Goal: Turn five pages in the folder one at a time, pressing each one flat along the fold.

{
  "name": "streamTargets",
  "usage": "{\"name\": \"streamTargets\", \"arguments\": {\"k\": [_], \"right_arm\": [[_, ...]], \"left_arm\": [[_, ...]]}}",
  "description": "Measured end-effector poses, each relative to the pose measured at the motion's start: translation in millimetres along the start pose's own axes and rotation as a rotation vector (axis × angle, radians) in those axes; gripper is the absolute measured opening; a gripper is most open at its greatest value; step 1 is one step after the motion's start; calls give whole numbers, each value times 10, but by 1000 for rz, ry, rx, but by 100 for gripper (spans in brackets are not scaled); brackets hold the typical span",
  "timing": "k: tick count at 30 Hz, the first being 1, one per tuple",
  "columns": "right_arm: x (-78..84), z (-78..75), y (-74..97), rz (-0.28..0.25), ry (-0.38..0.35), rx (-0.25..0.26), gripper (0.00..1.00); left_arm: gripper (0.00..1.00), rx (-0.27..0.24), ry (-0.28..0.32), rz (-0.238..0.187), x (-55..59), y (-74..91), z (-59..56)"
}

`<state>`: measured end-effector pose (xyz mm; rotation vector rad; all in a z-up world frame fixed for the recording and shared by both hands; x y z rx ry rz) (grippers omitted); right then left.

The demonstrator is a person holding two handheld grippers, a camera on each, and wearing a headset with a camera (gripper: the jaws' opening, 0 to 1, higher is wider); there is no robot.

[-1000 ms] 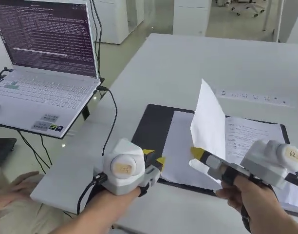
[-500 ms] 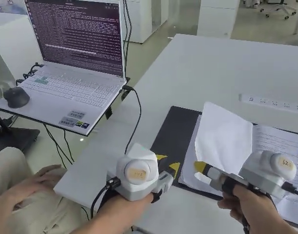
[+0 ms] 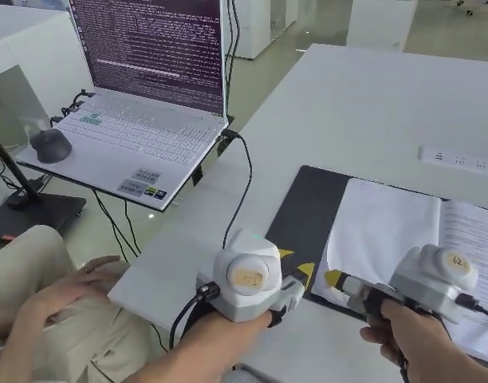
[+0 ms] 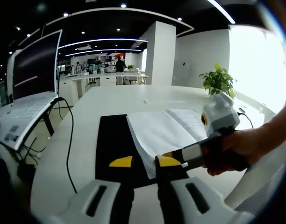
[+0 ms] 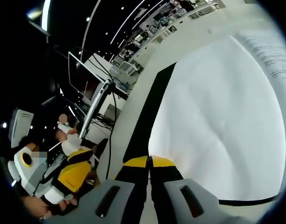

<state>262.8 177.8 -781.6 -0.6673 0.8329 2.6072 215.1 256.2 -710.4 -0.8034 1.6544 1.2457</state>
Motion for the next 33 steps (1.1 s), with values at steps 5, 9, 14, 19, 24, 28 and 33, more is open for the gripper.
{"name": "streamTargets", "arguments": {"k": [5,9,14,19,24,28,33], "right_arm": [[17,-30,0,6,-23,11,0],[29,-14,14,-3,-33,1,2],[58,45,58,-8,-60,-44,11],[-34,-71,256,-45,-56,-37,8],[-296,-381,529,-118,-83,15,7],[-551,-635,724,-165,-106,51,7],[-872,-882,856,-200,-108,81,7]], "left_arm": [[16,7,-1,6,13,-14,-9],[16,12,-4,15,29,-20,-13],[16,30,-8,38,76,-64,-32],[15,82,-38,83,183,-199,-106],[15,164,-96,135,328,-423,-299],[17,176,-120,142,402,-630,-399],[16,145,-122,149,448,-832,-420]]}}
Point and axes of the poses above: the centre of the closed fingertips' face, and the gripper's own axes: y roughly backward along the fingers, z roughly to its left, x roughly out of its underside, the point moved 4 cm from there along y, roughly backward along the fingers, and after that the axes turned 2 degrees about -z, right-handed, at the moved point
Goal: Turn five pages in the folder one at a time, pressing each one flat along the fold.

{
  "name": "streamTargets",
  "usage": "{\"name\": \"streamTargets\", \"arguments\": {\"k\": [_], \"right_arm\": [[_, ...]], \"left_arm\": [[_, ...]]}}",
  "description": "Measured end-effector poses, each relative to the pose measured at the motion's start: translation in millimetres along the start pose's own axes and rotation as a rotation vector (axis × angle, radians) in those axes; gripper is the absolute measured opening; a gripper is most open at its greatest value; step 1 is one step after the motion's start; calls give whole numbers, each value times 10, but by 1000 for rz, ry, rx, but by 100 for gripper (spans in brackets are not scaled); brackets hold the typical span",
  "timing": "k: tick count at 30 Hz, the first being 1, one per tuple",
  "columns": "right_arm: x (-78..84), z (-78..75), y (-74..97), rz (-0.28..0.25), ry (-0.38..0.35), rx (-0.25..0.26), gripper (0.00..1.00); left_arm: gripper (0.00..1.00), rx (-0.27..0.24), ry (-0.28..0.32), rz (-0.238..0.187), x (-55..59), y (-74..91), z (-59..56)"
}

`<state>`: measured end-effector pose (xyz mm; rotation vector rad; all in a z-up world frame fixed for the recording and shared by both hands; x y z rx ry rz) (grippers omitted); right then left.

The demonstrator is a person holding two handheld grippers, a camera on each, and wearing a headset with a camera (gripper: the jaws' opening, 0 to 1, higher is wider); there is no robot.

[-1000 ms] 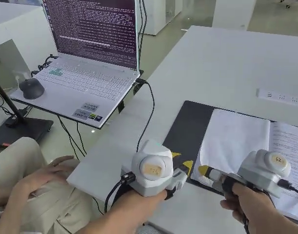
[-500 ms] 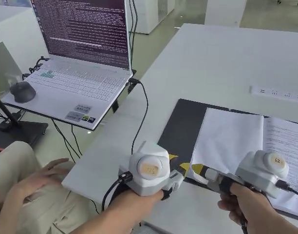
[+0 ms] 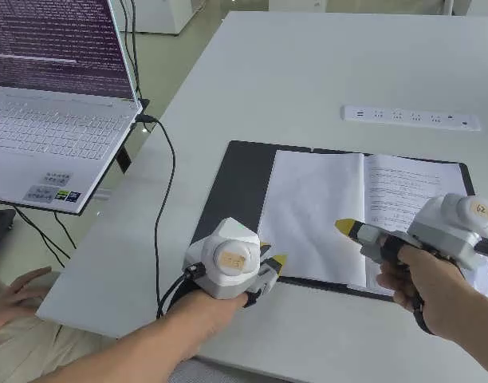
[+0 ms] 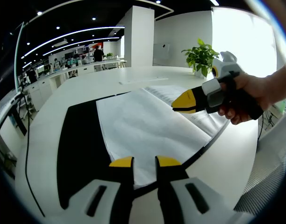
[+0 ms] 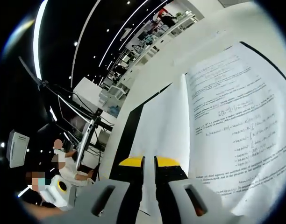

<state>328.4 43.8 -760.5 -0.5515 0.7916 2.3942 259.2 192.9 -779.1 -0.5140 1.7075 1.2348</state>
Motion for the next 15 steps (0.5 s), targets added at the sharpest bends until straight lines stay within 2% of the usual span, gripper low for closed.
{"name": "streamTargets", "arguments": {"k": [4,8,9,12,15], "right_arm": [[-225,-99,-29,-14,2,6,7],[-359,-145,-80,-19,7,2,7],[-380,-156,-97,-21,1,1,7],[-432,-216,-193,-17,-35,-7,7],[-417,-262,-286,7,-55,-10,7]], "left_arm": [[17,-30,-6,27,66,-101,3],[17,-49,4,43,156,-105,-3],[17,-59,18,24,153,-94,2],[16,-67,23,13,159,-87,0],[16,-73,17,5,160,-78,-1]]}}
Point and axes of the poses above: the centre of the closed fingertips' face, and the gripper's own axes: y roughly backward along the fingers, z roughly to its left, x roughly out of its underside, the point moved 4 cm from there along y, roughly backward along the fingers, and after that the axes turned 2 degrees about -z, right-handed, at the moved point
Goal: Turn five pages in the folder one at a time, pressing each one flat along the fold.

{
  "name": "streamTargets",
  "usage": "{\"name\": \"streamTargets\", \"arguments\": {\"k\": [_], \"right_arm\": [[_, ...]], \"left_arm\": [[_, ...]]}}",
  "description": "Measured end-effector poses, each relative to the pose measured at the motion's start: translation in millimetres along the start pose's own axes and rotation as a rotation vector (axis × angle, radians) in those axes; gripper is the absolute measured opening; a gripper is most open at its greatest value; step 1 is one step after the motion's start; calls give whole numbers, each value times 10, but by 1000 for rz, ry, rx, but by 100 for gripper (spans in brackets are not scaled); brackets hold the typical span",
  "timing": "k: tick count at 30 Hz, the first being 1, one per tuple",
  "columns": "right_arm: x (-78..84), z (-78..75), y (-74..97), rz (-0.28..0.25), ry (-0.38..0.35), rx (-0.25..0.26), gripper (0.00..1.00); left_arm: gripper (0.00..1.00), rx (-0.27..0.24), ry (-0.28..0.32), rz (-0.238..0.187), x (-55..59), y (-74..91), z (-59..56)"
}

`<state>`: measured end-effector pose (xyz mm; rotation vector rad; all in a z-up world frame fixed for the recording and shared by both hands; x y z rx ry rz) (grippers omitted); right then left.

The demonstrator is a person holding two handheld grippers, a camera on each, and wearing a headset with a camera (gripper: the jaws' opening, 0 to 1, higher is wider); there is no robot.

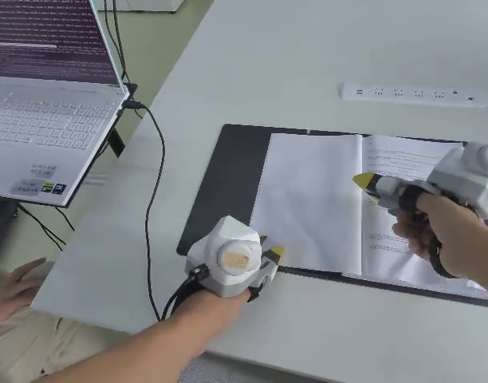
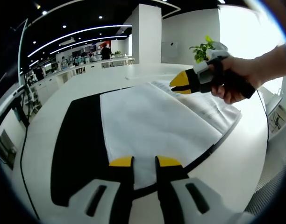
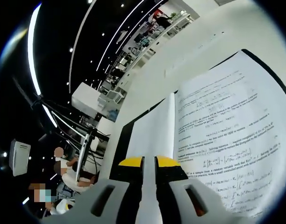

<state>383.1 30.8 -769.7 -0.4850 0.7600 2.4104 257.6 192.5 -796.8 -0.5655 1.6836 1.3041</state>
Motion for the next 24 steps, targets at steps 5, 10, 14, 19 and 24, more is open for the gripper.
{"name": "streamTargets", "arguments": {"k": [5,10,14,19,24], "right_arm": [[-46,-71,-147,8,-21,-3,4],[-132,-186,-264,-3,-68,13,0],[-230,-196,-344,-21,-87,3,0],[-306,-193,-416,-26,-110,-5,0],[-428,-193,-517,-19,-81,1,0]], "left_arm": [[16,-4,2,1,-1,12,10],[16,-6,3,-7,6,15,15],[16,-6,4,-4,3,12,18],[16,-7,0,-4,6,8,21],[16,-8,1,-6,6,5,22]]}}
Point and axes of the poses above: the centre of the closed fingertips' face, and the gripper's own axes: y roughly backward along the fingers, z roughly to its left, x roughly out of its underside, the point moved 4 cm from there along y, roughly backward along the fingers, and after that the axes turned 2 degrees about -z, right-handed, at the moved point
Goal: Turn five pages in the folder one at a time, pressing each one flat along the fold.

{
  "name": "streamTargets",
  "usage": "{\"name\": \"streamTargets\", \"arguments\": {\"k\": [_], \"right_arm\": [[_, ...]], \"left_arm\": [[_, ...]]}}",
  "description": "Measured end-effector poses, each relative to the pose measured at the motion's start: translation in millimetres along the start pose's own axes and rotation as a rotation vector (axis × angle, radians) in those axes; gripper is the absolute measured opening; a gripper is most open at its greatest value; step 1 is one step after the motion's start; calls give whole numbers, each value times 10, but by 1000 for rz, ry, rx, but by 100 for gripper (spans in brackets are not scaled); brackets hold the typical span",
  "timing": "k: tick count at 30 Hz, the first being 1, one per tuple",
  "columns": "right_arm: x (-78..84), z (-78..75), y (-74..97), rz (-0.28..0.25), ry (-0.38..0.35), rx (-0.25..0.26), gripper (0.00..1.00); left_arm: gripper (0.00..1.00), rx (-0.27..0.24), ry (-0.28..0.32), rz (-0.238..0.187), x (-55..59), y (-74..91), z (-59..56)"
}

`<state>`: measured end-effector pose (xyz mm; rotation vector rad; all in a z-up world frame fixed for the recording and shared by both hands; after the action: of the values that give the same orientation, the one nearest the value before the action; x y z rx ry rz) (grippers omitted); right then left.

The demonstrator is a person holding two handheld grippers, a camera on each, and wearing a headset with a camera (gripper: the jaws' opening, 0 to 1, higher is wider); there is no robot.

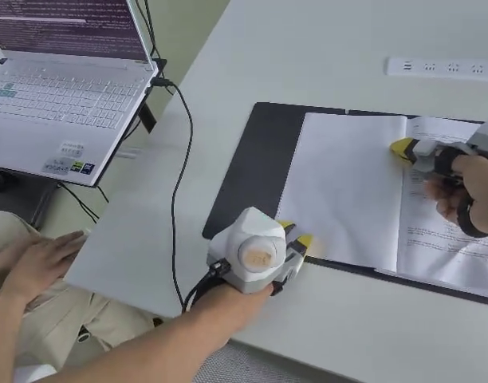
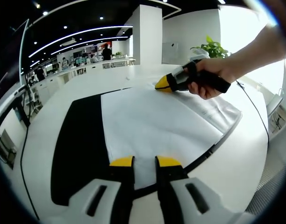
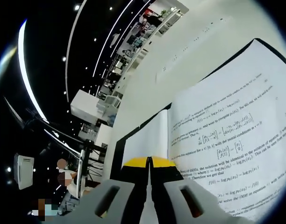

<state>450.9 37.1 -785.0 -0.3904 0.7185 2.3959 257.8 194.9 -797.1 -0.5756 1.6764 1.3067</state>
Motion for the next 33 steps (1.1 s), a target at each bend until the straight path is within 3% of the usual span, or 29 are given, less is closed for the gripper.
{"name": "streamTargets", "arguments": {"k": [7,25,33], "right_arm": [[-163,-103,-152,-30,-37,-1,0],[-452,-122,-354,-172,-81,6,0],[-480,-139,-368,-178,-106,-8,0]], "left_arm": [[16,-3,6,0,3,-6,2],[16,-8,18,-3,0,0,2],[16,-10,24,-7,0,3,5]]}}
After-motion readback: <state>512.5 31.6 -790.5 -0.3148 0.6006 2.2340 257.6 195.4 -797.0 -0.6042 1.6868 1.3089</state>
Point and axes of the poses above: the centre of the closed fingertips' face, and the gripper's own axes: y roughly backward along the fingers, z roughly to its left, x roughly out of its underside, the point moved 4 cm from there along y, roughly backward along the fingers, and after that the axes turned 2 degrees about -z, right-handed, at the moved point
